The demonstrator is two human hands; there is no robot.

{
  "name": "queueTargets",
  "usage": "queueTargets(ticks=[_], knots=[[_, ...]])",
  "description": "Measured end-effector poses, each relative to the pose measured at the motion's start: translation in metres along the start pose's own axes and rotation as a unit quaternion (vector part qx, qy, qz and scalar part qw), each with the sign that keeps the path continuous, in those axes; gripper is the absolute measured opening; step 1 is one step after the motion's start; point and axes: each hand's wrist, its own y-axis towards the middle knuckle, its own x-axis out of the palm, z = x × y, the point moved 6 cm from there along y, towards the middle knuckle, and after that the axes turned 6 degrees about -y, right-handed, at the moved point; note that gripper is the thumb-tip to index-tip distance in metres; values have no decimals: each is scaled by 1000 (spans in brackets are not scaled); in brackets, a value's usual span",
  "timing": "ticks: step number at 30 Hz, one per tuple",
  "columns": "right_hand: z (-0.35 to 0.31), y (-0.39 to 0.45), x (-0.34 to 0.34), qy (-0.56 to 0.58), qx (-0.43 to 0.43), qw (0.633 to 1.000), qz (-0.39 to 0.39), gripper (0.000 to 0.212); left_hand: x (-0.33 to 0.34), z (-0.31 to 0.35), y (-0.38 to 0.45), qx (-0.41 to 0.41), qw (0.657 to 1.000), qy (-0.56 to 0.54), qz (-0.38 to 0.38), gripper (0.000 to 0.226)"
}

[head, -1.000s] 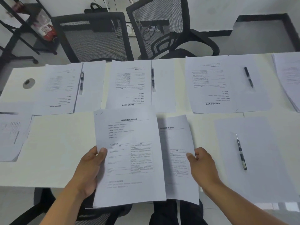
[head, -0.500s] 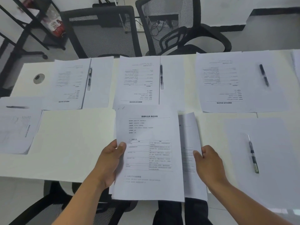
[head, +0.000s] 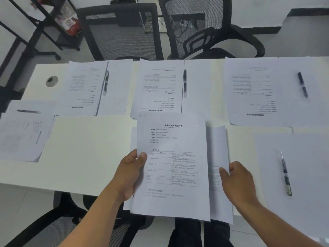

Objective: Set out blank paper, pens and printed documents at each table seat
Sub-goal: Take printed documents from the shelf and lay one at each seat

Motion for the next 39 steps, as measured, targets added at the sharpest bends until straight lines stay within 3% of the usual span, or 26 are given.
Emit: queueTargets(ticks=[5, 10, 14, 26, 32, 36, 39], knots=[[1, -3, -1, -1, 12, 1000, 1, 36, 1, 1, -1, -2, 1000, -3, -6, 28], [1, -8, -7, 9, 19, 1000, -6, 23, 4, 1, 1, 6, 1000, -4, -13, 28], [2, -11, -13, 13, 30, 999, -11, 39, 6, 3, 1, 10, 1000, -3, -15, 28], [-3, -19, -24, 33, 47, 998, -18, 38, 11, 6, -3, 13, 1000, -7, -20, 29], [-23, -24, -25, 166, 24, 984, -60, 6, 15, 5, -8, 14, 1000, -3, -27, 29], [-53, -37, -27, 253, 2, 957, -145, 37, 20, 7, -14, 14, 999, 0, -34, 29], [-67, -47, -32, 303, -10, 935, -185, 44, 27, 13, -20, 20, 999, 5, -40, 28]])
